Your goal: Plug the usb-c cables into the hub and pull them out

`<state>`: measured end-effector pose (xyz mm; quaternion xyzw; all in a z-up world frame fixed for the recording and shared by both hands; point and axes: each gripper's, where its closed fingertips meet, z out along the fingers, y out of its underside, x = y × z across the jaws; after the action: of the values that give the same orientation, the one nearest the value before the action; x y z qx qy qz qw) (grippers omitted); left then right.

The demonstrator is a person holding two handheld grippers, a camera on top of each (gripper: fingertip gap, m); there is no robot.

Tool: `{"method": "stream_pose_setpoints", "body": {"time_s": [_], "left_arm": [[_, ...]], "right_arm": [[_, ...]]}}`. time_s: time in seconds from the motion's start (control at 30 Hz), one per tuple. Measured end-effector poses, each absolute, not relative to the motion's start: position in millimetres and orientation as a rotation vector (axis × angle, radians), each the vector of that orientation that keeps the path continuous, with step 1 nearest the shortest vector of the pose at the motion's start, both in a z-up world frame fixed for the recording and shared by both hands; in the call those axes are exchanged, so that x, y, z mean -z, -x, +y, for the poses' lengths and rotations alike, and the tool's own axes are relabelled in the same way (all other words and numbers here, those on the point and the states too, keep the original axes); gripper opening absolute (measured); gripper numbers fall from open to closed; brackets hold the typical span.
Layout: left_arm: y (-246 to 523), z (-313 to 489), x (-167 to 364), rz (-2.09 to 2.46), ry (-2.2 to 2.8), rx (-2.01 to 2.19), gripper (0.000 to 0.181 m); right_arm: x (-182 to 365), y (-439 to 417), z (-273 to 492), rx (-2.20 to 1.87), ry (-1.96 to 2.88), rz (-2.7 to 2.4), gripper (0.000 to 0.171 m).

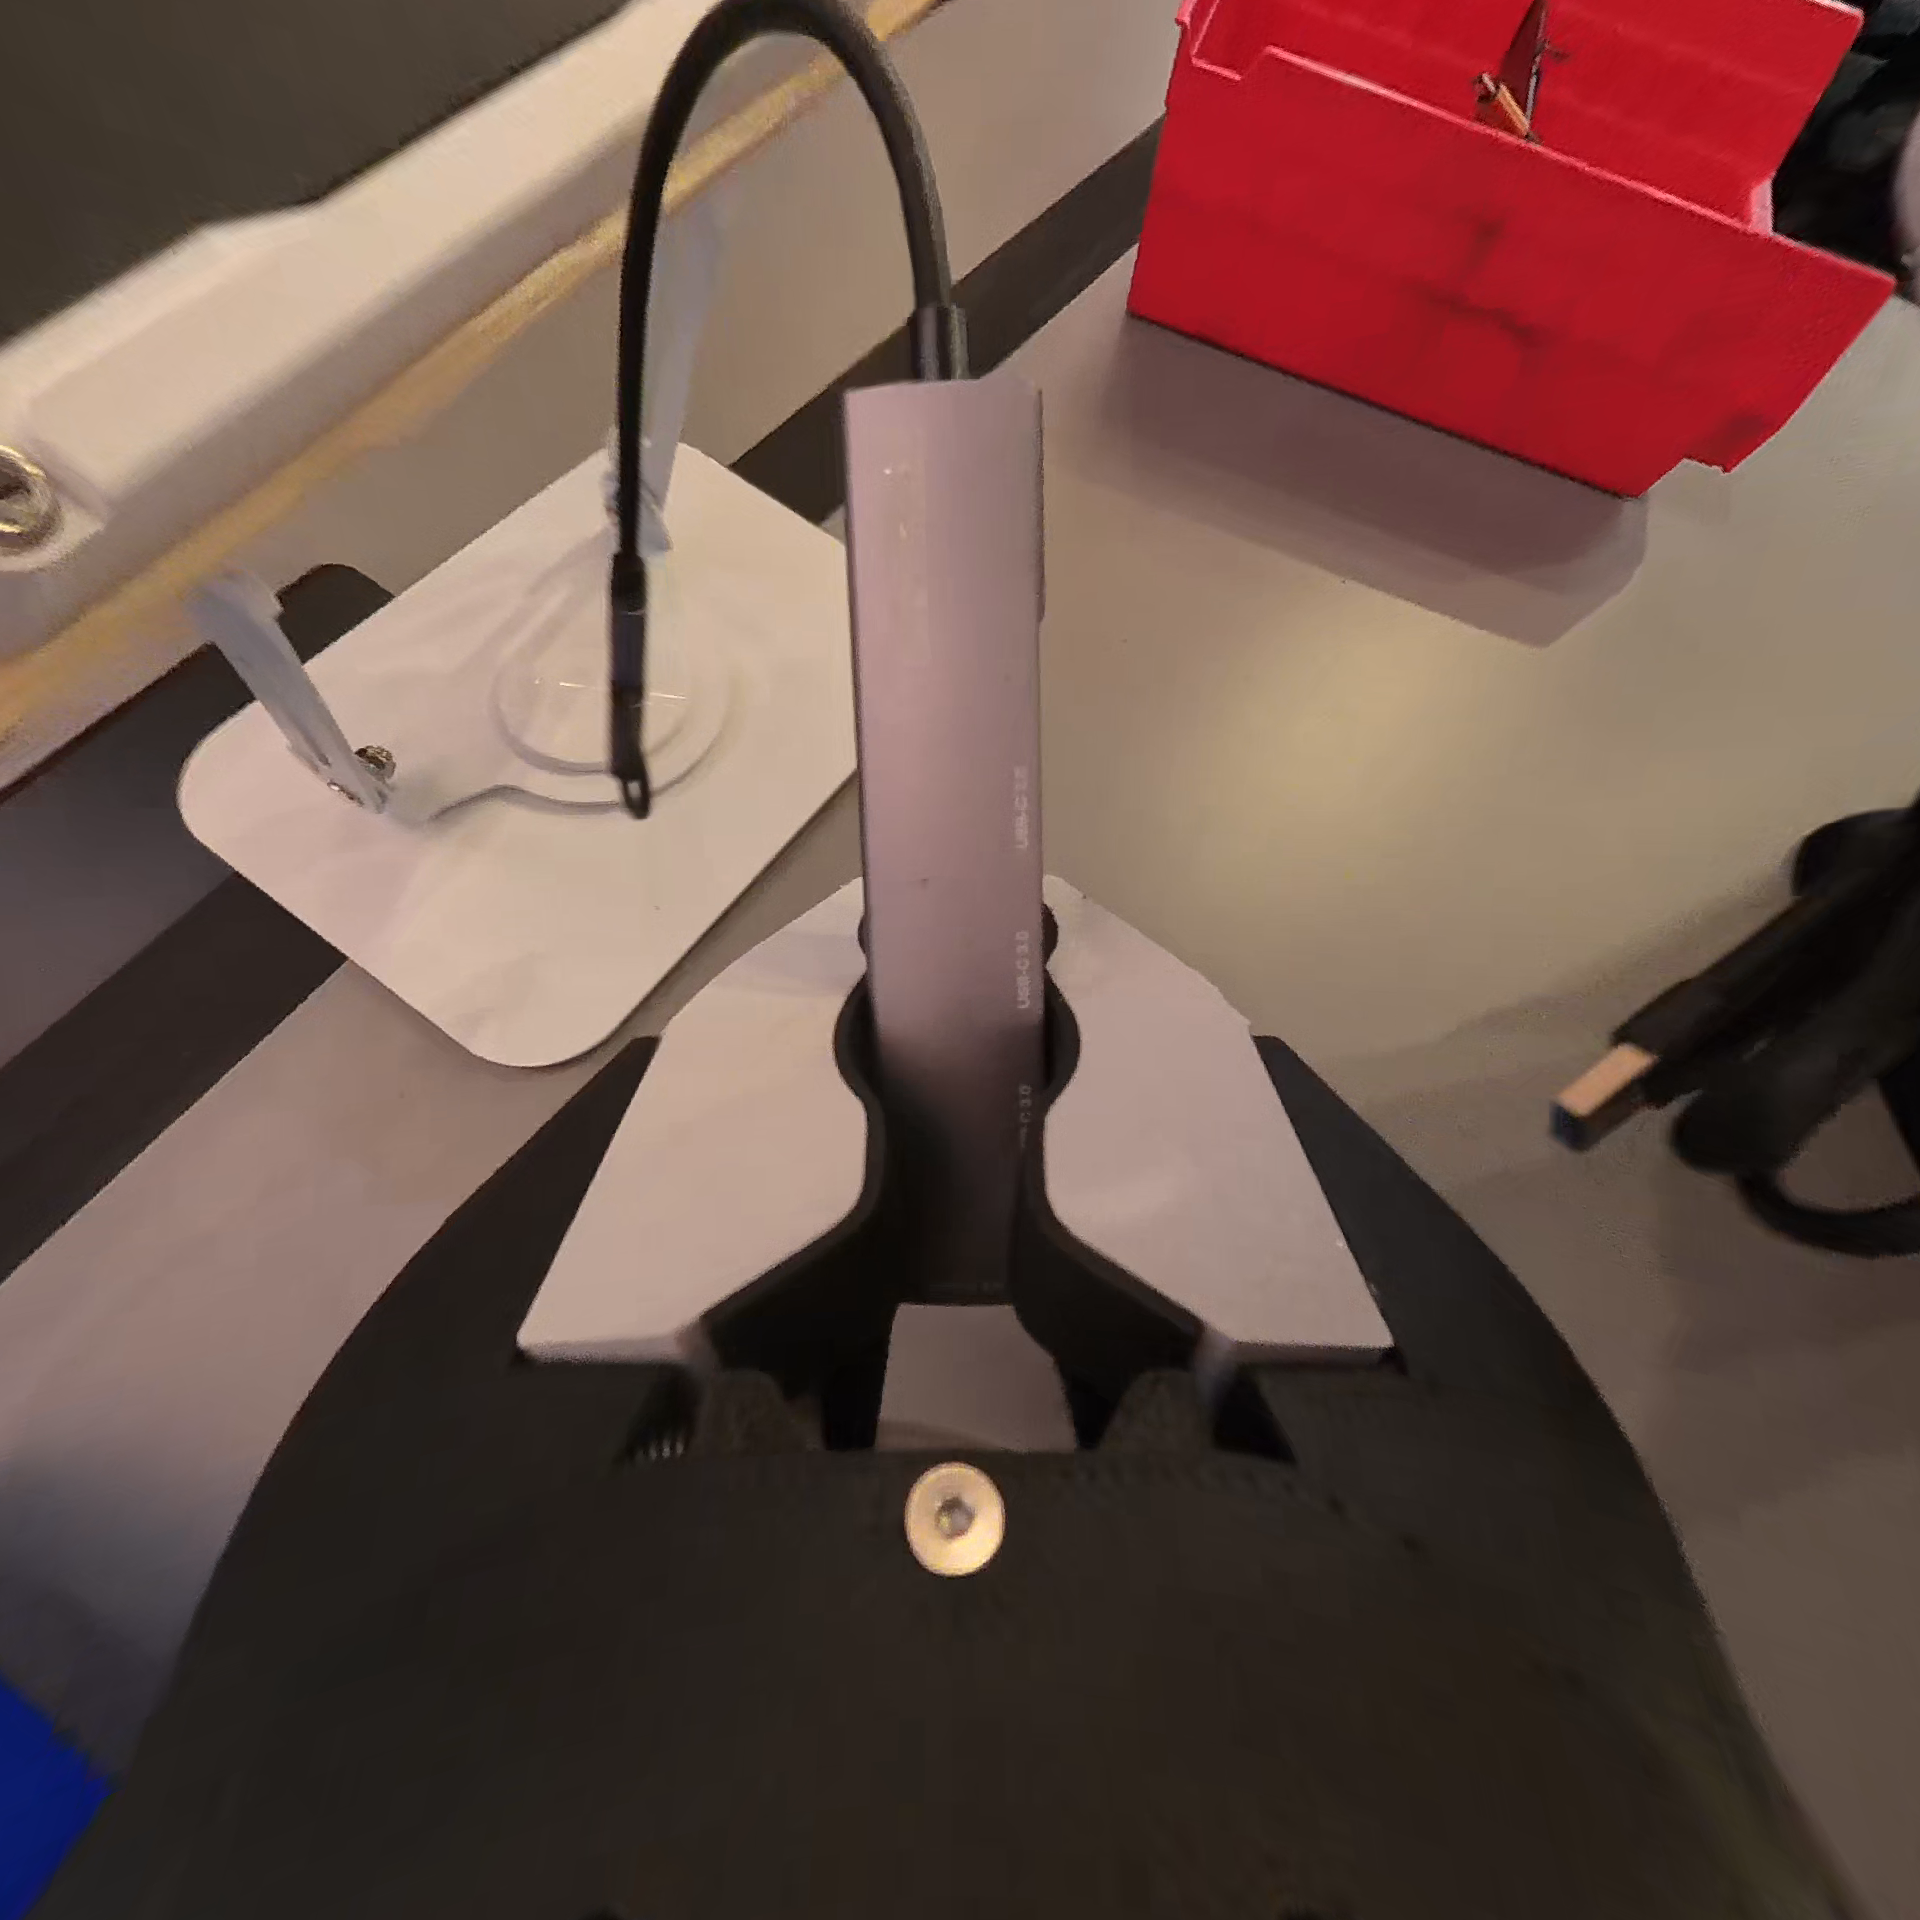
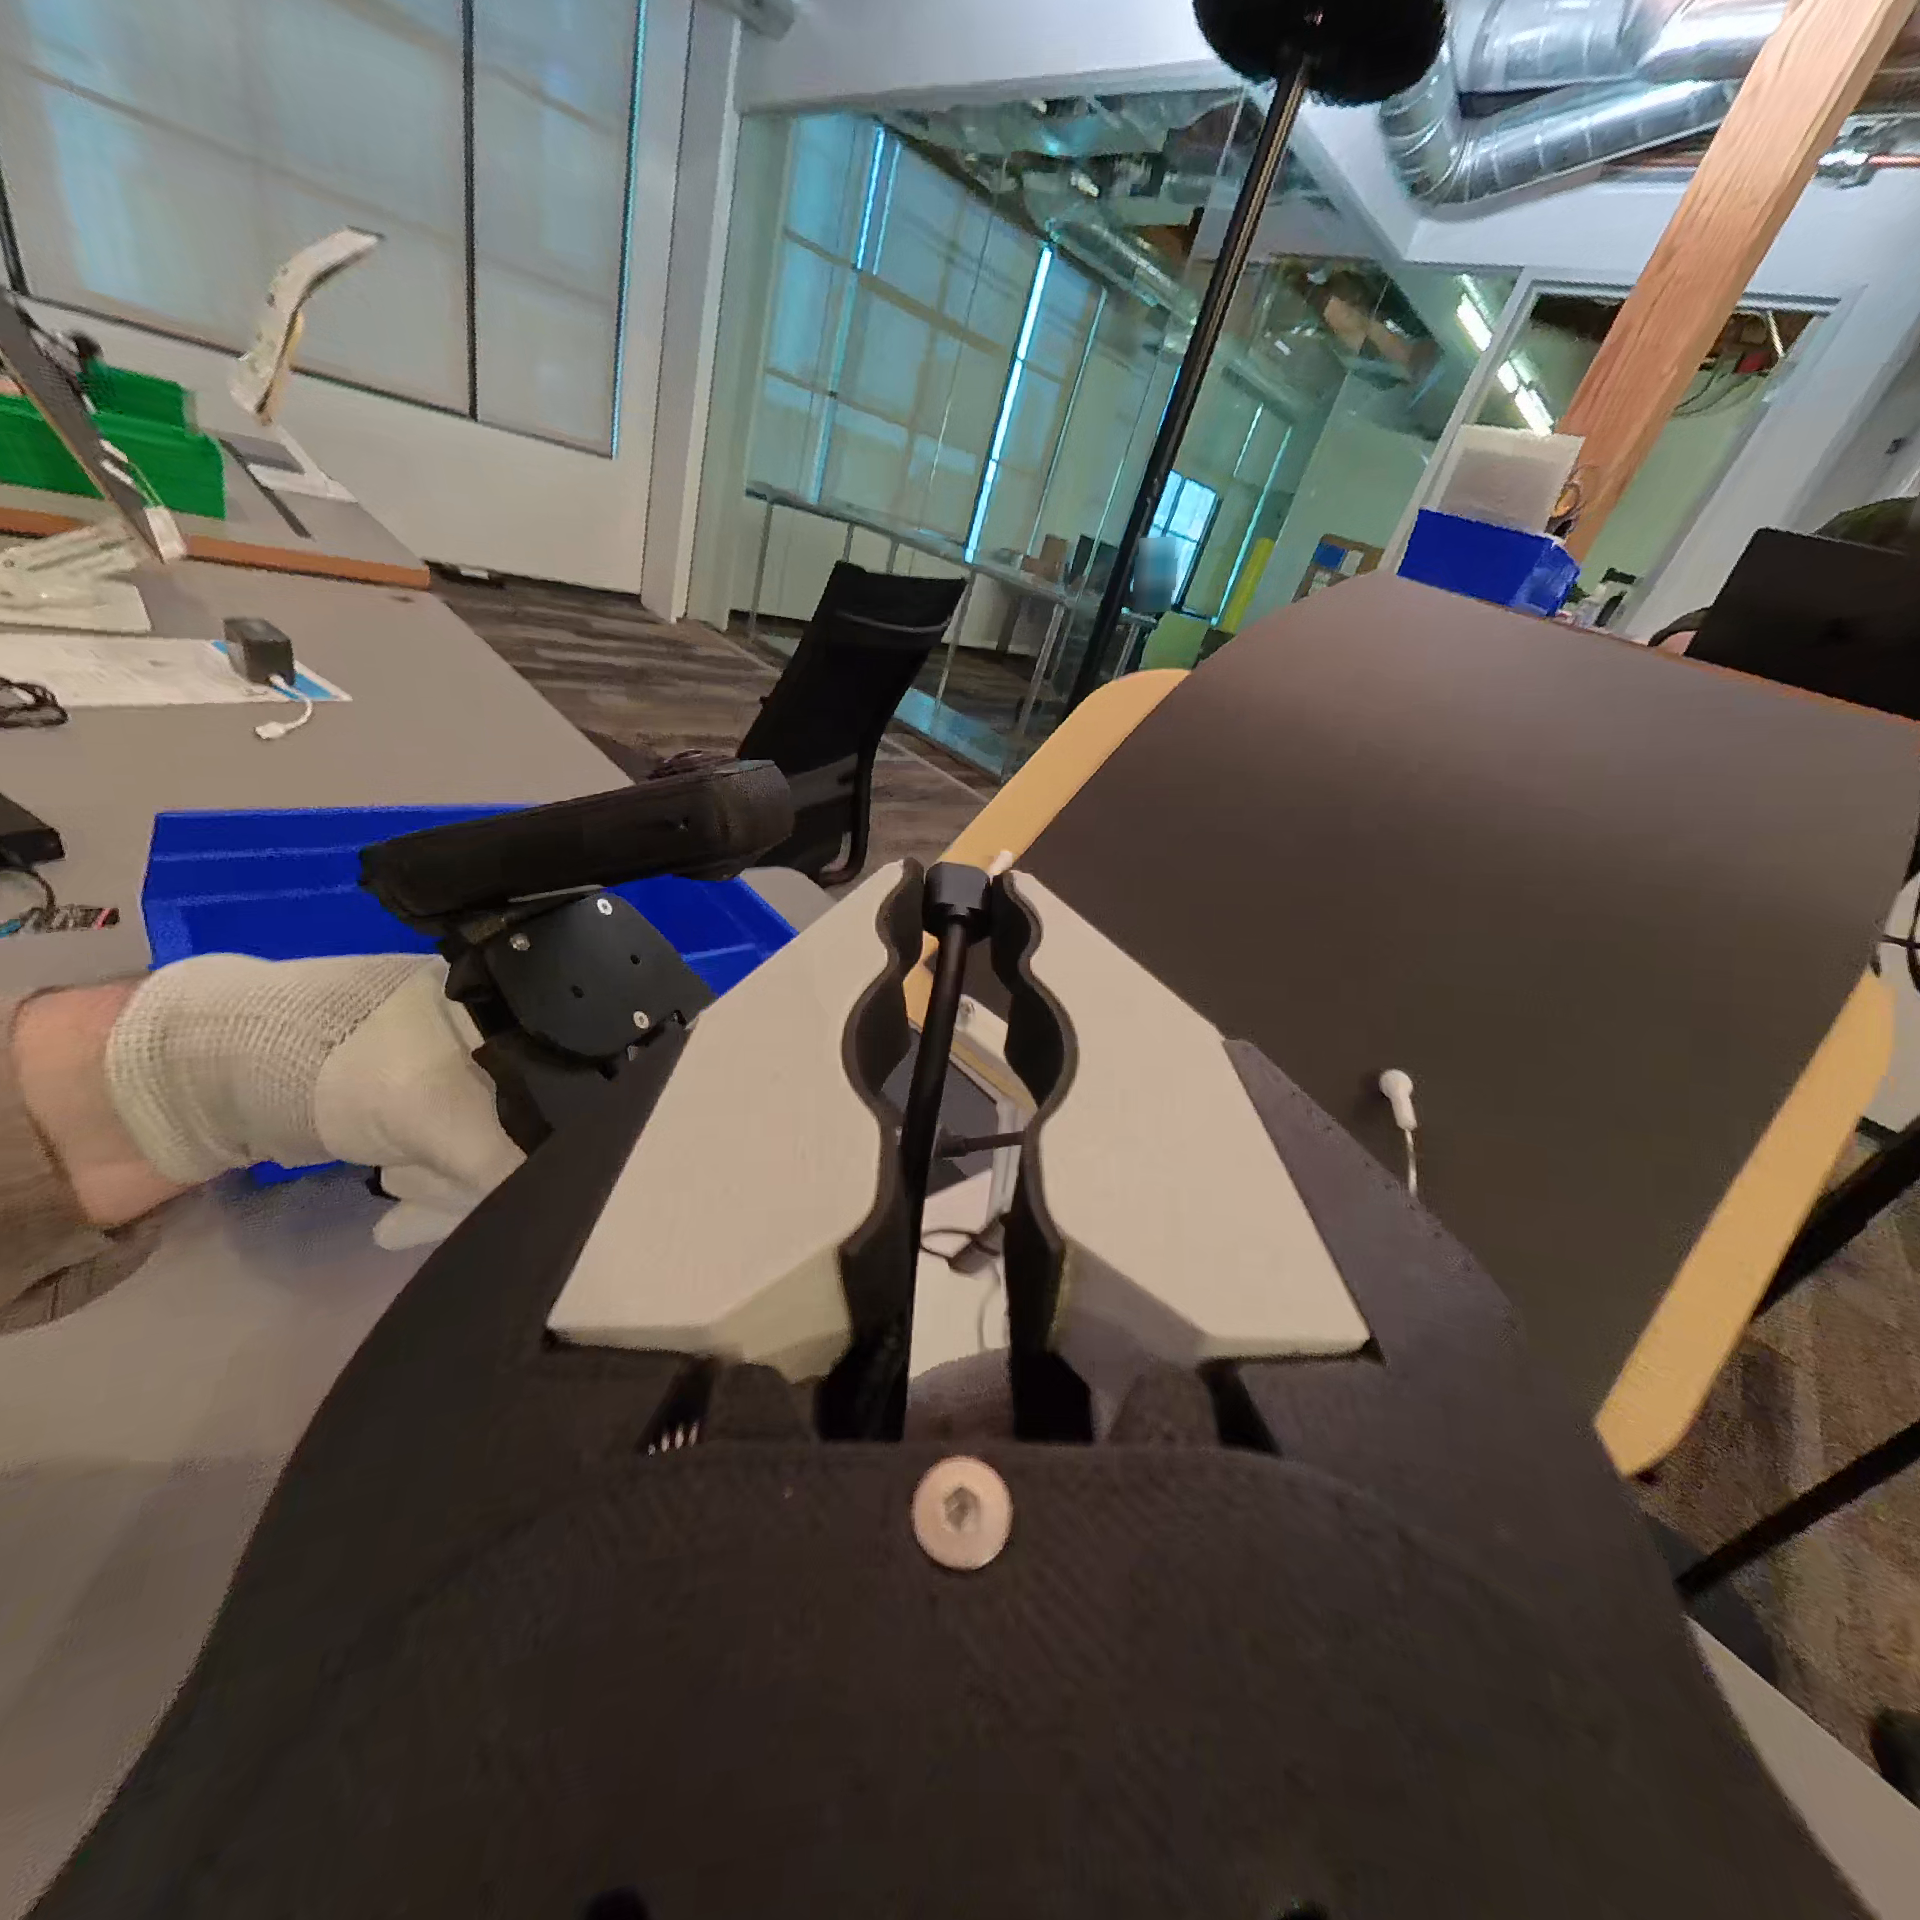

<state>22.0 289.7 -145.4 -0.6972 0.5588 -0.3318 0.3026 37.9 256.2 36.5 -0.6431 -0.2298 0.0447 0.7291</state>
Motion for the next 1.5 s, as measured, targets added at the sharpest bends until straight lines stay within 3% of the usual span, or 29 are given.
{"method": "stream_pose_setpoints", "body": {"time_s": [0.2, 0.53, 0.87, 1.07, 1.2, 1.33, 1.5], "left_arm": [[-18, 290, 152, 1.501, 1.860, 0.910, 0.023], [-25, 274, 153, 1.573, 1.826, 0.915, 0.023], [-32, 265, 165, 1.628, 1.828, 0.909, 0.023], [-34, 265, 173, 1.644, 1.847, 0.904, 0.023], [-34, 264, 176, 1.655, 1.849, 0.900, 0.023], [-34, 264, 176, 1.655, 1.848, 0.899, 0.023], [-36, 261, 179, 1.667, 1.850, 0.899, 0.023]], "right_arm": [[-10, -57, 228, -0.157, 1.518, -0.526, 0.011], [116, -74, 178, -0.311, 1.770, -0.701, 0.011], [204, -77, 158, -0.470, 2.000, -0.893, 0.011], [229, -86, 147, -0.358, 2.100, -1.071, 0.020], [221, -104, 143, -0.185, 2.120, -1.148, 0.036], [198, -85, 95, -0.306, 2.078, -1.347, 0.039], [232, -70, 35, -0.340, 2.169, -1.645, 0.048]]}}
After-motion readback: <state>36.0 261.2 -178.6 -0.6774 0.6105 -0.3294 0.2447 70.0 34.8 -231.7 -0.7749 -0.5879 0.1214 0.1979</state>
